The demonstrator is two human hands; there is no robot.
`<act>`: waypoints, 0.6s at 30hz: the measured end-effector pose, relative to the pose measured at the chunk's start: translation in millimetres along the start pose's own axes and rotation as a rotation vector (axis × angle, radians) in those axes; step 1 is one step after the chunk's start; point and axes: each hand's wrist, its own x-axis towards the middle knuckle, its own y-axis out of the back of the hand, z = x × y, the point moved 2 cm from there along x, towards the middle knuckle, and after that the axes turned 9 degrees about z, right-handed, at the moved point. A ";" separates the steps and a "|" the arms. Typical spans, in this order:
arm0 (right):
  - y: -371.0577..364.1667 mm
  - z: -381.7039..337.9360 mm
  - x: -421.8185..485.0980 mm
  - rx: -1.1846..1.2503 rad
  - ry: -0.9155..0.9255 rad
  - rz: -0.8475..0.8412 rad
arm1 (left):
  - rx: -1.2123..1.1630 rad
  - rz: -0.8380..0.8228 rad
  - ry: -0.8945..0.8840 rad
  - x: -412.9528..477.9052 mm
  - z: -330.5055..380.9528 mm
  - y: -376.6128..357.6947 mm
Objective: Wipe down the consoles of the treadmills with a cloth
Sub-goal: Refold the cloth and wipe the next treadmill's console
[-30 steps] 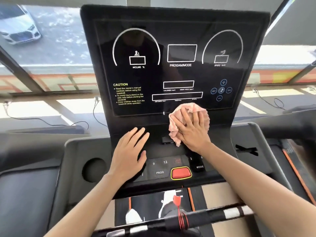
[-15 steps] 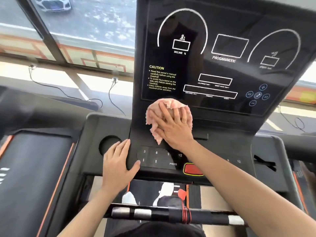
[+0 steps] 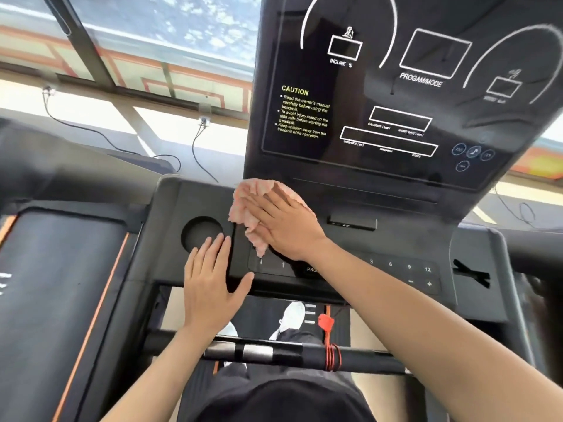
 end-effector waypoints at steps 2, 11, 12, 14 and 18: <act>-3.4 13.1 -14.9 -0.033 -0.002 -0.002 | 0.002 0.002 -0.002 -1.5 4.5 -2.2; -1.0 88.5 -99.5 -0.143 -0.048 -0.029 | 0.031 -0.012 0.048 -12.7 19.8 -9.6; -0.6 95.8 -109.6 -0.144 -0.059 -0.035 | 0.038 -0.013 0.063 -15.2 22.5 -11.0; 0.1 111.4 -132.5 -0.155 -0.084 -0.039 | 0.044 0.001 0.091 -19.5 29.4 -14.3; 2.7 145.2 -189.9 -0.136 -0.177 0.015 | 0.054 0.043 0.158 -20.2 37.3 -19.9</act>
